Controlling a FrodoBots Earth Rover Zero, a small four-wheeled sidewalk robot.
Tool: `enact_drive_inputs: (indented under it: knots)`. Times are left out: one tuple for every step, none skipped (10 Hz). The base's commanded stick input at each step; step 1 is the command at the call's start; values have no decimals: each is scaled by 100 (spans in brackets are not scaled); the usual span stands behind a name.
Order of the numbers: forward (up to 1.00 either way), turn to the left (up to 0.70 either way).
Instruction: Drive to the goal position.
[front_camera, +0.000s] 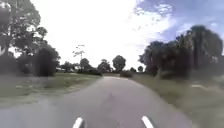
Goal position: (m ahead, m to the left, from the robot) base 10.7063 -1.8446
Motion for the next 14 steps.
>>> enact_drive_inputs:
  knots:
    - [69, 3]
    - [69, 3]
    - [69, 3]
    - [69, 3]
    - [69, 3]
    - [69, 3]
    - [69, 3]
    - [69, 3]
    - [69, 3]
    - [69, 3]
    - [69, 3]
    - [69, 3]
    - [69, 3]
    - [69, 3]
